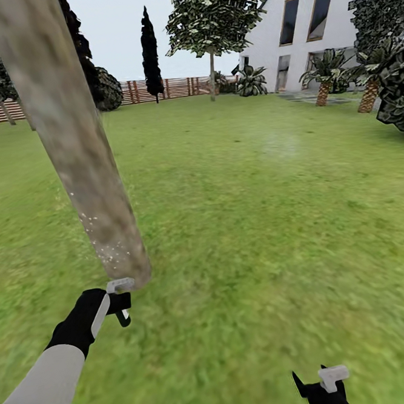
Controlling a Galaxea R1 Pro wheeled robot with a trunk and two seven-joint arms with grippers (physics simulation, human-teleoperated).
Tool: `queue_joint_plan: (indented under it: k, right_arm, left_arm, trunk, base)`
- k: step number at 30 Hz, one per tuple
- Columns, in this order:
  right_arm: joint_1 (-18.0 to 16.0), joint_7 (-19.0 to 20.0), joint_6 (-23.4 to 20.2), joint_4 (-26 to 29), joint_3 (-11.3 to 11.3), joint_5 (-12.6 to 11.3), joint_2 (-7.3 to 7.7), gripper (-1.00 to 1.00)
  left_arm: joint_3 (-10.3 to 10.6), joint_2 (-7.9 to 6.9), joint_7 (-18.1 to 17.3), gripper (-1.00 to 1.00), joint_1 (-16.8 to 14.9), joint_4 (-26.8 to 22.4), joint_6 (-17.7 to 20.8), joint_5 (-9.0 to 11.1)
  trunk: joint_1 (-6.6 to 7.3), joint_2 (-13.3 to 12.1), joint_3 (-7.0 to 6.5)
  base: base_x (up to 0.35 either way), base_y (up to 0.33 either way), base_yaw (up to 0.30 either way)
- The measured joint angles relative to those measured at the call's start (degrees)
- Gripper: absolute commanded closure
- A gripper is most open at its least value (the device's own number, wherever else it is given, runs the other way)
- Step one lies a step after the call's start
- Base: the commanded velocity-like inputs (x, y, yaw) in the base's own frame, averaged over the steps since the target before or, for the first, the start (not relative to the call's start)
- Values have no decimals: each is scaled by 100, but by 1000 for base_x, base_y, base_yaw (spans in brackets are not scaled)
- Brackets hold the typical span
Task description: In the garden, pick up the pesticide atomizer on the floor and spray pesticide onto both trees until each tree trunk is fully covered.
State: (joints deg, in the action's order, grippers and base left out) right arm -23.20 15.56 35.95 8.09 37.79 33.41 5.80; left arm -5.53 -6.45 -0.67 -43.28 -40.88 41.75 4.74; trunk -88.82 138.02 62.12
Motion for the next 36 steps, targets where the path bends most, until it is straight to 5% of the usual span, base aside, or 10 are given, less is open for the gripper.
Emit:
queue_joint_plan:
  k: [36]
  right_arm:
    - [0,0,0,-9,0,7,0,-100]
  left_arm:
    - [-4,38,0,100,-2,1,-9,2]
  trunk:
    - [0,0,0]
  base:
    - [149,-252,169]
